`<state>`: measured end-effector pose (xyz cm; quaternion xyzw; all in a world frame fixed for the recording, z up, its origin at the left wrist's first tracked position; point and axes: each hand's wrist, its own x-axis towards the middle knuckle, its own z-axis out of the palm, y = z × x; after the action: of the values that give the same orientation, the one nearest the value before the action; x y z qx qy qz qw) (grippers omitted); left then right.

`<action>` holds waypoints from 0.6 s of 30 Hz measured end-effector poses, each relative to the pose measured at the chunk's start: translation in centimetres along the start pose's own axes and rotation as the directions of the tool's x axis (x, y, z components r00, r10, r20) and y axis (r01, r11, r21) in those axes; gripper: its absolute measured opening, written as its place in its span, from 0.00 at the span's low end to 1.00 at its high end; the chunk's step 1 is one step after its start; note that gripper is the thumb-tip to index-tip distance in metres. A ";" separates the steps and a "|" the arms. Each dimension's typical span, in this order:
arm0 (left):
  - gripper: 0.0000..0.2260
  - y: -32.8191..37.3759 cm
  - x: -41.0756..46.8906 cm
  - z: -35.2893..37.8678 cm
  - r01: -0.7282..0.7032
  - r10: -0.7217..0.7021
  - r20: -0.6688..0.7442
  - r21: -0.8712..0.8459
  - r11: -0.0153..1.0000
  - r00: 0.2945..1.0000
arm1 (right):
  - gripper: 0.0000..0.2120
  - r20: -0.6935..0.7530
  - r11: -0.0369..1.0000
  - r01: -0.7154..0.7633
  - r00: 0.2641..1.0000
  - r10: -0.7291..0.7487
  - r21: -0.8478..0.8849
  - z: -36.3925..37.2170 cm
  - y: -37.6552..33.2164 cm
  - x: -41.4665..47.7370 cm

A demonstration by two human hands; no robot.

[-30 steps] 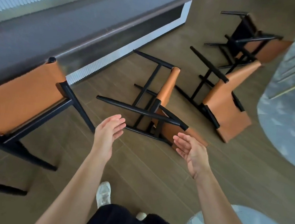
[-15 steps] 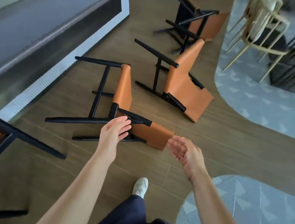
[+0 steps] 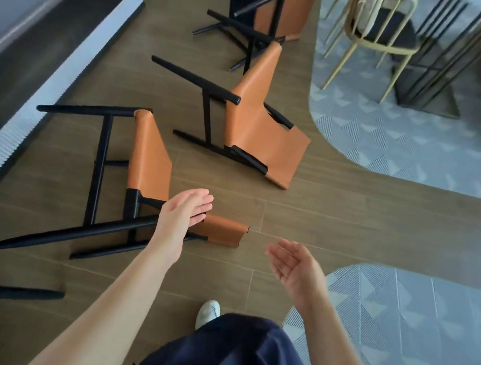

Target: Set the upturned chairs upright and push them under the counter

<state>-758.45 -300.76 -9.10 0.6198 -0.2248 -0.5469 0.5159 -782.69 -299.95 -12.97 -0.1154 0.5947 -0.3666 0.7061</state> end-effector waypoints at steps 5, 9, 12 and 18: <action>0.09 -0.3 2.2 4.4 0.010 -0.010 -0.002 0.047 0.999 1.000 | 0.15 0.015 0.997 -0.056 0.998 0.057 -0.047 -2.5 -2.6 3.3; 0.09 -0.9 3.7 8.2 0.002 0.000 -0.047 0.047 0.999 0.999 | 0.14 0.116 0.986 -0.062 0.990 0.080 -0.155 -3.4 -7.0 6.7; 0.08 -1.7 4.5 11.5 -0.010 0.010 -0.149 0.001 1.000 0.989 | 0.14 0.200 0.953 -0.068 0.971 0.131 -0.296 -4.5 -10.5 8.8; 0.09 -3.4 3.7 17.8 -0.018 -0.053 -0.362 -0.189 0.982 0.931 | 0.13 0.280 0.837 -0.065 0.926 0.254 -0.543 -8.8 -16.1 10.6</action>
<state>-774.45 -309.65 -11.47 0.6609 -0.0665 -0.4455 0.6003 -796.69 -315.85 -13.62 -0.3143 0.5481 -0.1038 0.7681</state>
